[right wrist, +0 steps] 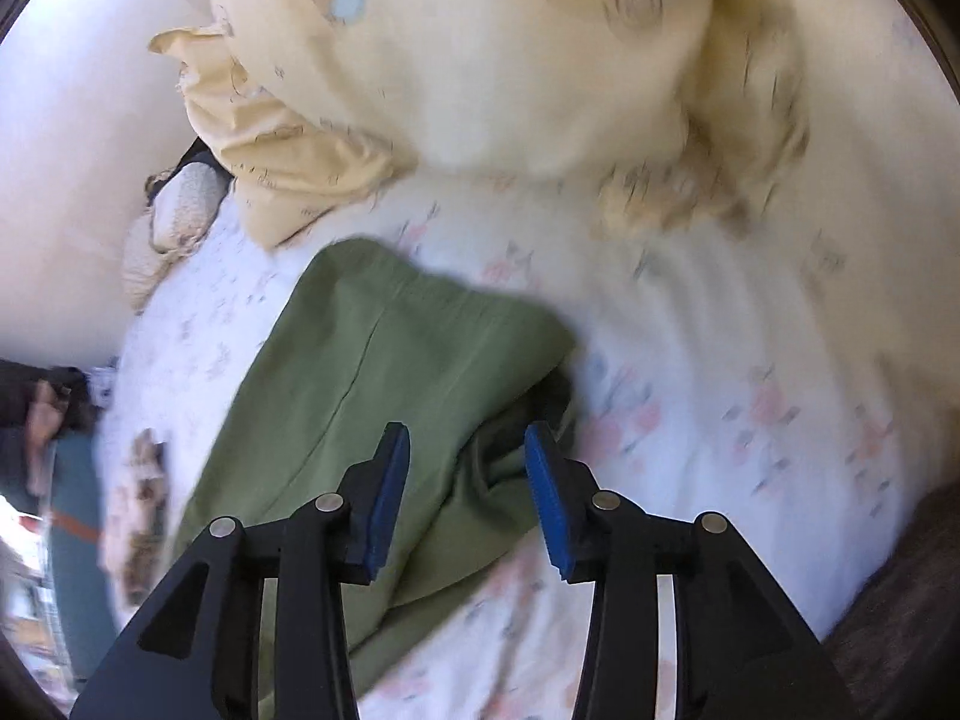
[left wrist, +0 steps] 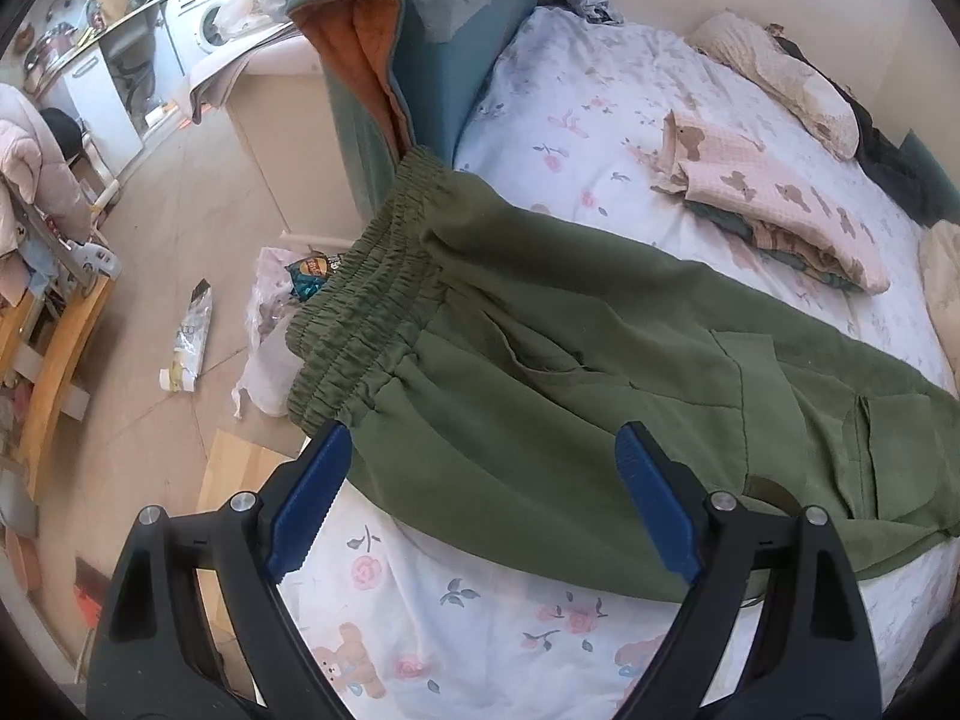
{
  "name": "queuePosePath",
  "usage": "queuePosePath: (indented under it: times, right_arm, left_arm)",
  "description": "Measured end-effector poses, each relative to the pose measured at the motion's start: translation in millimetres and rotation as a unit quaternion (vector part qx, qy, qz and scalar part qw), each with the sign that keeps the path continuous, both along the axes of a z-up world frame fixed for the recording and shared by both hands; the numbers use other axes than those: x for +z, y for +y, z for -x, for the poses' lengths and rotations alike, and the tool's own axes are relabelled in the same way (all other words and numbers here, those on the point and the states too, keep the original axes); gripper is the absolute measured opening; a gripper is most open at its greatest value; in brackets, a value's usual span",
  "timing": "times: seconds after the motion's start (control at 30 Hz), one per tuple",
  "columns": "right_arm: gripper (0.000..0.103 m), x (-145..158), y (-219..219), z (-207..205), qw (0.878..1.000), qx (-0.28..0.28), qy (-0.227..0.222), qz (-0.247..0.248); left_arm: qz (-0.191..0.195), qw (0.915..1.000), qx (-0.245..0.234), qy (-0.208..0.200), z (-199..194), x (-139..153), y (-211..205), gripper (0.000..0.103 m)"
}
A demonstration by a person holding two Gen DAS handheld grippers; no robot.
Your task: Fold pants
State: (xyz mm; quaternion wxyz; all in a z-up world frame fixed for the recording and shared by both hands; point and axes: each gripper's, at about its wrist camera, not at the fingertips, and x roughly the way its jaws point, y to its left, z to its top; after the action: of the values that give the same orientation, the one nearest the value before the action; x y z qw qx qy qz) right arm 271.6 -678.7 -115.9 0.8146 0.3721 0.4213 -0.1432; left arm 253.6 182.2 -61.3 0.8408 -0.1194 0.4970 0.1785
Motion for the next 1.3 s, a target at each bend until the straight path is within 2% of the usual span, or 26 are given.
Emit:
queuePosePath:
  times: [0.07,0.17,0.3,0.37,0.53,0.57,0.6,0.63,0.77,0.87,0.93,1.0,1.03,1.07,1.1,1.13,1.2,1.23,1.3]
  right_arm:
    - [0.043,1.4,7.8,0.9,1.000,0.008,-0.013,-0.013]
    - [0.043,-8.6,14.5,8.9,0.996,0.005,-0.027,-0.084]
    - [0.043,-23.4,18.3,0.4,0.993,0.027,-0.030,-0.115]
    - [0.043,-32.1,12.8,-11.0,0.993,0.021,-0.023,-0.118]
    - [0.040,-42.6,-5.6,-40.9,0.997,-0.001,-0.005,-0.081]
    - [0.032,-40.1,-8.0,-46.4,0.998,-0.003,-0.002,-0.064]
    - [0.020,-36.3,-9.1,-48.7,0.999,-0.004,-0.002,-0.049]
    - [0.002,-28.3,-8.1,-49.4,1.000,-0.004,-0.004,-0.022]
    - [0.001,29.2,13.5,-39.6,0.996,0.027,-0.072,0.046]
    - [0.001,64.0,22.3,-23.0,0.992,0.021,-0.104,0.066]
    - [0.001,60.4,18.7,-19.9,0.994,0.013,-0.087,0.069]
    - [0.001,32.1,6.8,-18.8,0.998,-0.010,-0.033,0.055]
    - [0.004,8.5,-2.6,-19.3,0.999,-0.021,0.003,0.031]
    - [0.007,-5.3,-7.5,-20.4,0.999,-0.029,0.031,0.027]
    - [0.023,-22.4,-14.8,-18.8,0.995,-0.046,0.075,0.043]
    - [0.035,-28.1,-17.5,-17.1,0.992,-0.052,0.096,0.060]
    - [0.035,-33.7,-21.8,-12.4,0.980,-0.061,0.150,0.115]
    - [0.035,-32.5,-21.8,-10.9,0.978,-0.063,0.159,0.121]
    - [0.035,-19.2,-17.4,-4.6,0.980,-0.061,0.140,0.126]
  left_arm:
    - [-0.004,1.0000,-0.004,0.000,-0.1,0.1,-2.1,0.087]
    - [-0.005,0.9999,-0.009,-0.003,-0.9,1.9,-4.0,0.088]
    - [-0.011,0.9999,-0.011,-0.004,-2.7,1.9,-5.0,0.087]
    - [-0.020,0.9997,-0.012,-0.004,-2.2,1.6,-5.8,0.087]
    - [-0.054,0.9984,-0.014,-0.005,-0.5,0.7,-6.0,0.087]
    - [-0.059,0.9981,-0.014,-0.006,-0.2,0.4,-5.7,0.087]
    - [-0.068,0.9976,-0.012,-0.005,-0.5,0.1,-5.2,0.087]
    - [-0.074,0.9972,-0.011,-0.005,-1.3,-0.5,-4.7,0.087]
    - [-0.058,0.9983,-0.011,-0.001,-5.7,-3.7,-4.4,0.087]
    - [-0.035,0.9992,-0.016,-0.004,-8.6,-2.1,-7.9,0.087]
    - [-0.018,0.9996,-0.020,-0.006,-8.7,-0.7,-9.0,0.087]
    - [-0.009,0.9999,-0.013,-0.007,-6.1,0.0,-5.2,0.087]
    - [-0.011,0.9999,-0.011,-0.008,-4.4,0.5,-3.6,0.087]
    - [-0.013,0.9998,-0.010,-0.008,-2.5,0.6,-1.9,0.087]
    - [-0.017,0.9998,-0.010,-0.007,-0.6,0.5,0.3,0.087]
    - [-0.020,0.9997,-0.010,-0.007,1.1,0.6,2.2,0.087]
    - [-0.028,0.9996,-0.005,-0.006,4.3,0.6,9.4,0.087]
    - [-0.025,0.9997,-0.002,-0.005,5.1,0.4,13.8,0.087]
    - [-0.018,0.9997,0.015,-0.005,7.3,-0.8,29.2,0.087]
